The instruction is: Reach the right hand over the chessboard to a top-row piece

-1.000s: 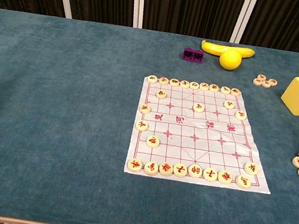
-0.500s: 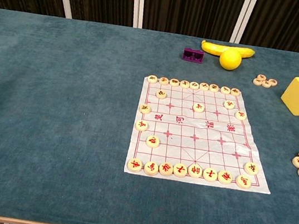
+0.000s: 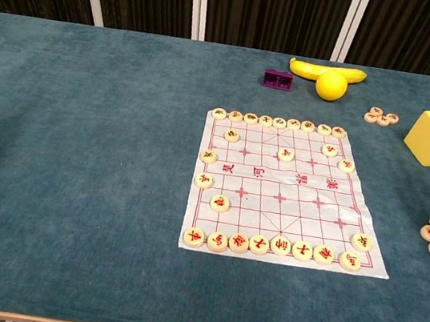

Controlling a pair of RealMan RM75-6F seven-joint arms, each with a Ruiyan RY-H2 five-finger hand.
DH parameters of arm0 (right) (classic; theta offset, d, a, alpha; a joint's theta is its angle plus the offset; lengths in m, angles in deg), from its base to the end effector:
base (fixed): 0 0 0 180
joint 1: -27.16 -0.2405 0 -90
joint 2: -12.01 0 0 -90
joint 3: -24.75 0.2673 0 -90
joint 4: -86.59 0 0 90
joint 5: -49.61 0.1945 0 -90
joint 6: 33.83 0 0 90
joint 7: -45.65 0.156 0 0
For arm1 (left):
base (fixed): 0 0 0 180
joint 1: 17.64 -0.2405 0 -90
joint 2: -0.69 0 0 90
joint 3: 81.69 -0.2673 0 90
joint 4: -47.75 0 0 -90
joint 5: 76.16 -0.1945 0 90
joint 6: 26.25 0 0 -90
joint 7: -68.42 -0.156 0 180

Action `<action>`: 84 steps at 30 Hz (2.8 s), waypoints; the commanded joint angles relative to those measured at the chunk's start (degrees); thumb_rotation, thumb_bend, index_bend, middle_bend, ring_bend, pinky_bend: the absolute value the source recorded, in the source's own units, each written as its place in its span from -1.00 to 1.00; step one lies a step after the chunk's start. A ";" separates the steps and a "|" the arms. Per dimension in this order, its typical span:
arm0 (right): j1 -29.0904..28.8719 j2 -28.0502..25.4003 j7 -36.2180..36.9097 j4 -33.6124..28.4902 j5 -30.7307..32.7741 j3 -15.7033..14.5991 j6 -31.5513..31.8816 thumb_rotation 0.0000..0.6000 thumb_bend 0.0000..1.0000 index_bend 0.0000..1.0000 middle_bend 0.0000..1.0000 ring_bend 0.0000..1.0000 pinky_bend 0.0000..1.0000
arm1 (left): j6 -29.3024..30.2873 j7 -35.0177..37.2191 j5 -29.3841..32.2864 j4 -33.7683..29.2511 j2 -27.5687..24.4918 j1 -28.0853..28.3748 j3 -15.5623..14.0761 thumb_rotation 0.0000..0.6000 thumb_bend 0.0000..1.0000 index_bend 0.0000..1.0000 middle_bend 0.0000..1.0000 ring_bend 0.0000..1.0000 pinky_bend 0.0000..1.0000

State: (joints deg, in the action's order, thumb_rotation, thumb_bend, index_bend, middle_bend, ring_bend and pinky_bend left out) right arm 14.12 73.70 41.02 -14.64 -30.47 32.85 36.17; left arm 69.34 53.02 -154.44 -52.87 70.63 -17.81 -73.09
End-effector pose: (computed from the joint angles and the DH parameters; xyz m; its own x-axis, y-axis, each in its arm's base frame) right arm -0.2730 -0.2458 0.1578 0.3547 -0.1398 0.9245 -0.9345 -0.0866 0.3454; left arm -0.3036 0.1766 0.1838 0.4275 -0.1850 0.8849 0.8937 0.2343 -0.3827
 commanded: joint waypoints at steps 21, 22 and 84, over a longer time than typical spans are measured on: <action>-30.01 21.16 -34.26 5.47 43.21 7.90 -11.06 1.00 -0.27 -0.44 -1.00 -0.99 -0.86 | -1.27 -0.73 0.83 0.69 0.60 0.64 0.05 1.00 -0.92 -0.89 -1.00 -1.00 -0.86; -30.96 22.74 -34.95 6.57 44.27 8.00 -10.75 1.00 -0.26 -0.43 -1.00 -0.99 -0.86 | -1.25 -0.73 0.82 0.69 0.61 0.65 0.05 1.00 -0.92 -0.89 -1.00 -1.00 -0.86; -44.75 45.35 -41.86 35.00 56.49 10.93 -13.39 1.00 -0.22 -0.12 -1.00 -0.97 -0.86 | -2.21 0.97 2.35 1.22 -0.07 1.03 0.53 1.00 -0.92 -0.89 -1.00 -1.00 -0.86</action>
State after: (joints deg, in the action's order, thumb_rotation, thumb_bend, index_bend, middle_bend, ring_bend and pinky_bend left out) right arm -30.60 118.99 -0.88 20.30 25.99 43.72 22.83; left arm 67.13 53.99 -152.09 -51.65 70.56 -16.79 -72.55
